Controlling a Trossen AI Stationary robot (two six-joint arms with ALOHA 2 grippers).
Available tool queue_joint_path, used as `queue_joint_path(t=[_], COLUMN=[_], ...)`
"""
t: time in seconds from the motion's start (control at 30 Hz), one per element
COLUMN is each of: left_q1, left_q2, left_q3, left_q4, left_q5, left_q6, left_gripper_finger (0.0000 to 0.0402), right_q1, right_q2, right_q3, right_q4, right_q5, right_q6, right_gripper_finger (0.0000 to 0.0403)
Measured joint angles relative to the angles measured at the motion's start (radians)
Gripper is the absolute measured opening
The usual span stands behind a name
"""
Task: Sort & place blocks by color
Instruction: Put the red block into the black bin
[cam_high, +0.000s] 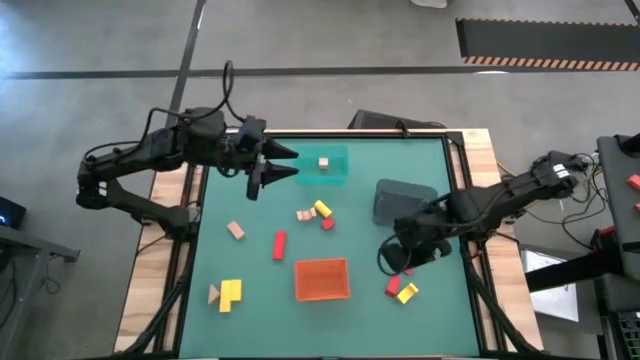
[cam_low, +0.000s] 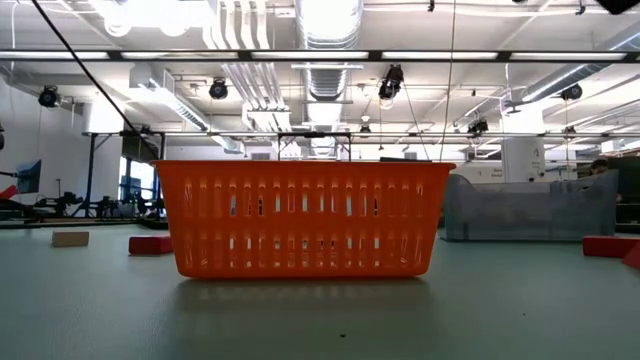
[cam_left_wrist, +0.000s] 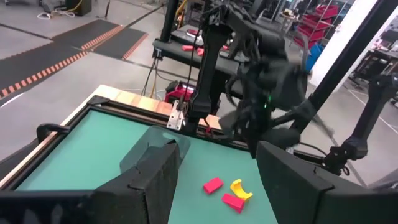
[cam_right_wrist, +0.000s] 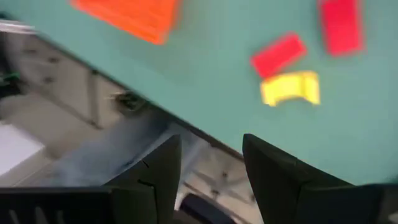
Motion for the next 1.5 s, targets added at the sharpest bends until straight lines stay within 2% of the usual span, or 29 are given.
queue_joint_path(t=[0.13, 0.27, 0.43, 0.63, 0.83, 1.03, 1.3, 1.5], left_q1=[0.0, 0.0, 0.0, 0.002, 0.002, 0.002, 0.002, 0.002], left_q2=[-0.013, -0.015, -0.014, -0.003, -0.001, -0.001, 0.002, 0.002], left_q3=[0.0, 0.0, 0.0, 0.0, 0.0, 0.0, 0.0, 0.0], left_q4=[0.0, -0.001, -0.001, 0.0, 0.0, 0.001, 0.001, 0.001], left_q5=[-0.001, -0.001, -0.001, -0.001, -0.002, -0.024, -0.028, -0.028], left_q6=[0.002, 0.002, 0.003, 0.007, 0.011, 0.012, 0.012, 0.012], left_gripper_finger=[0.0199, 0.0199, 0.0199, 0.0199, 0.0199, 0.0199, 0.0199, 0.0199], right_q1=[0.0, 0.0, 0.0, 0.0, 0.0, 0.0, 0.0, 0.0], right_q2=[0.042, 0.047, 0.047, 0.062, 0.12, 0.206, 0.318, 0.356], right_q3=[-0.005, -0.036, -0.116, -0.252, -0.351, -0.363, -0.361, -0.359], right_q4=[-0.088, -0.098, -0.097, -0.011, 0.074, 0.183, 0.195, 0.209], right_q5=[0.0, 0.0, 0.004, 0.044, 0.08, 0.084, 0.088, 0.085], right_q6=[-0.023, -0.08, -0.114, -0.186, -0.225, -0.245, -0.309, -0.348], right_gripper_finger=[0.0162, 0.0165, 0.0192, 0.0226, 0.0233, 0.0233, 0.0231, 0.0216])
